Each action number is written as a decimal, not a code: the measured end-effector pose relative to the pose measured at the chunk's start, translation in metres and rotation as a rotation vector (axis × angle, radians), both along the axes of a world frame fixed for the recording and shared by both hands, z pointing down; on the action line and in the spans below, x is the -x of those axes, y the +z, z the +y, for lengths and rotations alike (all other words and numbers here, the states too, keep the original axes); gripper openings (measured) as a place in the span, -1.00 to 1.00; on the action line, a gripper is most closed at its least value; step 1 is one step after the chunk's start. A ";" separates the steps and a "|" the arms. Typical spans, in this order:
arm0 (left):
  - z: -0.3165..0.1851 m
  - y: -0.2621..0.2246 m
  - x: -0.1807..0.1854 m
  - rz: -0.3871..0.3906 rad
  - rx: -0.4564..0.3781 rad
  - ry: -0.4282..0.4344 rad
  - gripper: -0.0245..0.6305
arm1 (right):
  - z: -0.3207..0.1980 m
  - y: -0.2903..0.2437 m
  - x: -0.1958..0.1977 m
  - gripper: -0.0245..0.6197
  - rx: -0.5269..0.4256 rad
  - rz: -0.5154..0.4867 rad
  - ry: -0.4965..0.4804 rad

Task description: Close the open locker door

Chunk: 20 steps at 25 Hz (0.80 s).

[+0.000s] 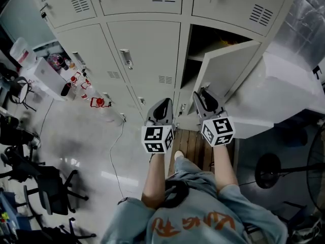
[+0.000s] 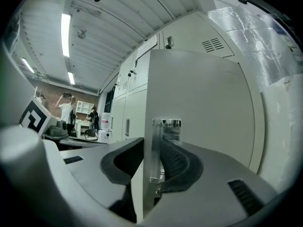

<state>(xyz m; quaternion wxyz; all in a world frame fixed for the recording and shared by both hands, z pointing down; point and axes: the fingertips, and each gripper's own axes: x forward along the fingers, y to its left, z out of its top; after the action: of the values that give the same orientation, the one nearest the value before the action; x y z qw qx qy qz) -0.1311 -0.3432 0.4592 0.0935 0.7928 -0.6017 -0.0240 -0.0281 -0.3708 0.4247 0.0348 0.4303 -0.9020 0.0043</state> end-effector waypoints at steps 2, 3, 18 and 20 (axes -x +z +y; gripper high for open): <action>-0.008 0.001 0.001 -0.003 0.006 -0.002 -0.86 | -0.009 0.000 0.006 -0.60 -0.004 -0.002 0.006; -0.012 0.002 0.002 -0.004 0.009 -0.004 -0.86 | -0.013 0.000 0.009 -0.61 -0.004 -0.002 0.008; -0.071 0.001 0.015 -0.041 0.031 -0.031 -0.86 | -0.076 -0.001 0.037 -0.64 -0.033 0.057 0.023; -0.079 -0.001 0.014 -0.049 0.028 -0.030 -0.86 | -0.083 -0.001 0.040 -0.65 -0.030 0.056 0.016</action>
<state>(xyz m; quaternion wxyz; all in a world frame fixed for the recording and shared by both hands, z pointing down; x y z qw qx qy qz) -0.1453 -0.4227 0.4587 0.0896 0.7827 -0.6159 0.0026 -0.0677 -0.4542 0.4240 0.0537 0.4378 -0.8972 -0.0211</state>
